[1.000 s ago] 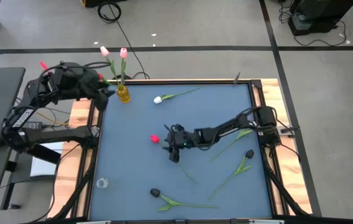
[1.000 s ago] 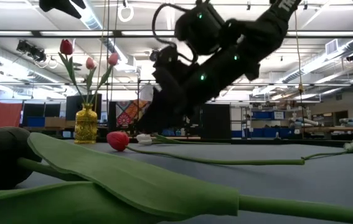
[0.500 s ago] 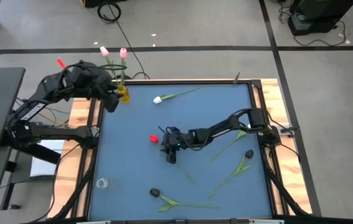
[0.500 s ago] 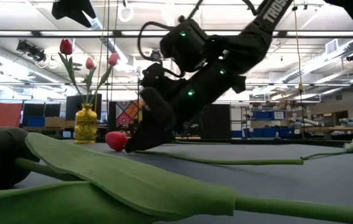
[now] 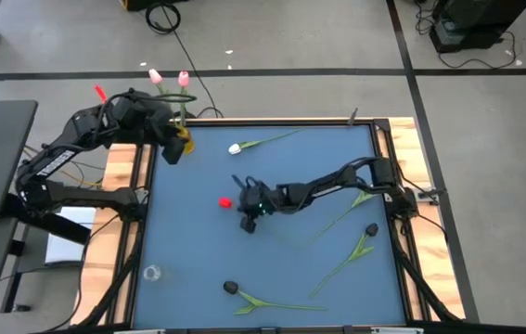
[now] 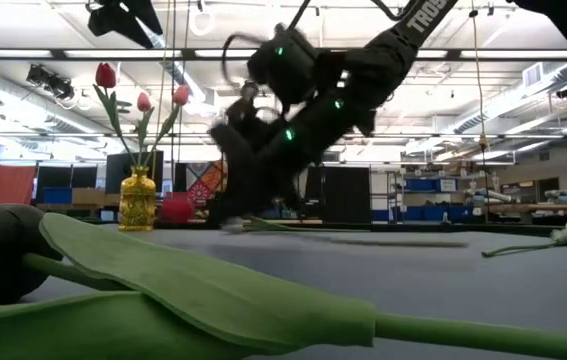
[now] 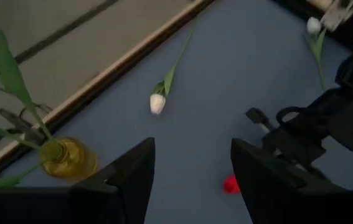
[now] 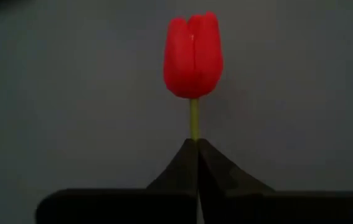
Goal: Sort flowers into vase by color
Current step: Put the red flower into the yellow vase
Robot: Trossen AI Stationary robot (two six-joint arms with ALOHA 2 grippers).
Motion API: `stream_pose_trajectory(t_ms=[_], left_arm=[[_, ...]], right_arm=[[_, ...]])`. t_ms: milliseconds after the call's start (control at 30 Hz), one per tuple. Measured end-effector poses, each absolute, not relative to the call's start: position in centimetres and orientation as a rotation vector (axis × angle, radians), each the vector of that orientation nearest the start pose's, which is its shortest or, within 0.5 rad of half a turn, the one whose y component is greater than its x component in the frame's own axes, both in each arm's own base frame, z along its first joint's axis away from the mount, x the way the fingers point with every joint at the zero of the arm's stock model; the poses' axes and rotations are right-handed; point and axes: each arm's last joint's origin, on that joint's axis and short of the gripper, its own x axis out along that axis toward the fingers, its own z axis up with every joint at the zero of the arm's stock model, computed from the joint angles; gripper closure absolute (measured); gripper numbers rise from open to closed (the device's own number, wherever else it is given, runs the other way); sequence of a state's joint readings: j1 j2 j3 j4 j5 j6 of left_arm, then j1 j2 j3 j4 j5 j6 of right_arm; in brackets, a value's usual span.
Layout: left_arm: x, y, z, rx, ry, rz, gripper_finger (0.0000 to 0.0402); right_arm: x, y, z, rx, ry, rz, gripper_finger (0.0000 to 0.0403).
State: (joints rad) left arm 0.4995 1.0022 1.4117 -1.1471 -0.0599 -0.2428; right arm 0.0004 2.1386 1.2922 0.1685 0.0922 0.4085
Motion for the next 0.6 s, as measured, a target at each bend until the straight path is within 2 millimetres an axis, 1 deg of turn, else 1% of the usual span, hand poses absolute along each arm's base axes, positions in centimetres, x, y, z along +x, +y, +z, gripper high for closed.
stream_pose_trajectory(t_ms=[133, 233, 400, 500, 600], left_arm=[[12.2, 6.9, 42.5, -0.363, 0.539, 0.618, 0.0208], [11.5, 6.5, 43.2, -0.347, 0.467, 0.615, 0.0220], [10.3, 5.9, 43.7, -0.337, 0.417, 0.611, 0.0231], [10.4, 5.7, 43.6, -0.344, 0.404, 0.573, 0.0234], [11.4, 5.7, 42.6, -0.349, 0.388, 0.508, 0.0235]], right_arm=[[44.8, -2.0, 16.1, 0.376, 0.455, -0.266, 0.0399], [44.7, -3.7, 18.6, 0.398, 0.322, -0.278, 0.0400], [44.0, -6.8, 23.6, 0.414, 0.044, -0.261, 0.0400], [43.5, -8.3, 25.6, 0.399, -0.084, -0.212, 0.0401], [42.9, -9.6, 27.5, 0.373, -0.230, -0.147, 0.0401]])
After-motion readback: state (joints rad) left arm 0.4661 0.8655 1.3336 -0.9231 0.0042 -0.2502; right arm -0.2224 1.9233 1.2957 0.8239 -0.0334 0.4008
